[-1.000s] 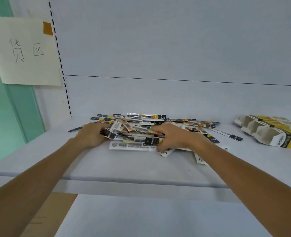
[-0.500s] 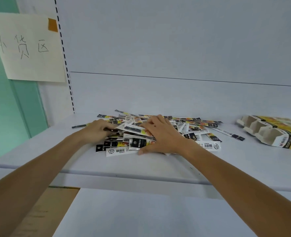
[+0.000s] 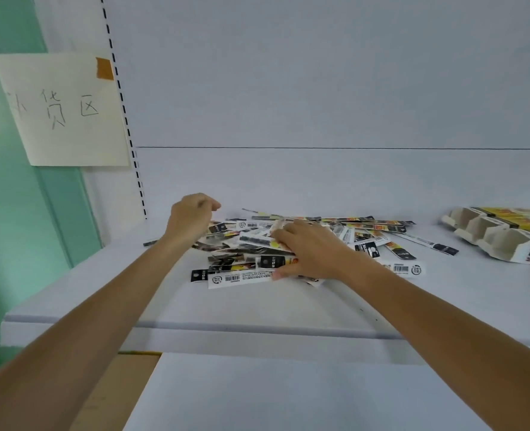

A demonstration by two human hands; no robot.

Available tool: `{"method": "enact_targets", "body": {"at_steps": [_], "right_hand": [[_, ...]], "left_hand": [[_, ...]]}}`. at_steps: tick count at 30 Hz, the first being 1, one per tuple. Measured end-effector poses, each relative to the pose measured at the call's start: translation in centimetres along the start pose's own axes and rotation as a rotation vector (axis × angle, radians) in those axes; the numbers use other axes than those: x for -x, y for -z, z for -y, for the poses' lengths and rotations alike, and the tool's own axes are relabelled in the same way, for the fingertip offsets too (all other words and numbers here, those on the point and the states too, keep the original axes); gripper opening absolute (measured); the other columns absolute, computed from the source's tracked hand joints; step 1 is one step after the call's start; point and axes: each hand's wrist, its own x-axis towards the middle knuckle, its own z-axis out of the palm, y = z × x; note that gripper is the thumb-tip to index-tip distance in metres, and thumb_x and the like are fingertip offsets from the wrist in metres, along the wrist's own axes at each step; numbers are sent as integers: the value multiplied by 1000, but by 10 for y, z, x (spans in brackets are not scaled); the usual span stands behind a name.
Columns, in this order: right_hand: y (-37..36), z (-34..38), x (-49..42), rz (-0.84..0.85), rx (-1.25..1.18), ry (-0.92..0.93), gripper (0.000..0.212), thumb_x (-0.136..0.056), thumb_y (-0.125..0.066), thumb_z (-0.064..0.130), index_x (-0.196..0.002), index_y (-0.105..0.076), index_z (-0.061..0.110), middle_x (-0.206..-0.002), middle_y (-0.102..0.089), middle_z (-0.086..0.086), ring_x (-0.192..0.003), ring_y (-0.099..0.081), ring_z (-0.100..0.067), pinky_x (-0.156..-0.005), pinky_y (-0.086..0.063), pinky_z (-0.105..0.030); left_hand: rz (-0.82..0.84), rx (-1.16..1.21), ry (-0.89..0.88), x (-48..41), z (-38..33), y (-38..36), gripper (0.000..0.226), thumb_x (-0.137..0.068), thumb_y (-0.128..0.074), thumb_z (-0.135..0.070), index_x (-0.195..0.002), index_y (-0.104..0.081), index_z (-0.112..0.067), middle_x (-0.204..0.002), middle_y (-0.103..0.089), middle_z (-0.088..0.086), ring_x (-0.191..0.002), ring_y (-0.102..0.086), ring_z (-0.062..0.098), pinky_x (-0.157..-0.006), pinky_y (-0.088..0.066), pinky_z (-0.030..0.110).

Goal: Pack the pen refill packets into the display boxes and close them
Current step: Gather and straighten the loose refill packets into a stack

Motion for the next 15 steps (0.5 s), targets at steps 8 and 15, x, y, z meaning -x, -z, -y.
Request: {"method": "enact_targets", "body": {"at_steps": [8,15], "right_hand": [[4,1,-2,-77,-354,-83,60,-63,-74,60,-103,-51,21,-99,-44,10,-85,-42,-9,-71,-32,-25],[16,-34,10,-249,-689,-404,51,-92,-44,50,-102,-61,2,-102,-60,-9,-94,-57,-19,-87,-45,-28]], "left_hand": [[686,-454,-82,16,-9,-30,89,-74,-58,-65,-144,-26,-22,-147,-36,-2,-131,-38,18,-99,-34,27],[552,-483,-216,14,-5,-32,82,-75,-67,-56,-142,-32,-23,-147,-33,1,-134,-32,19,-104,-33,34]]}}
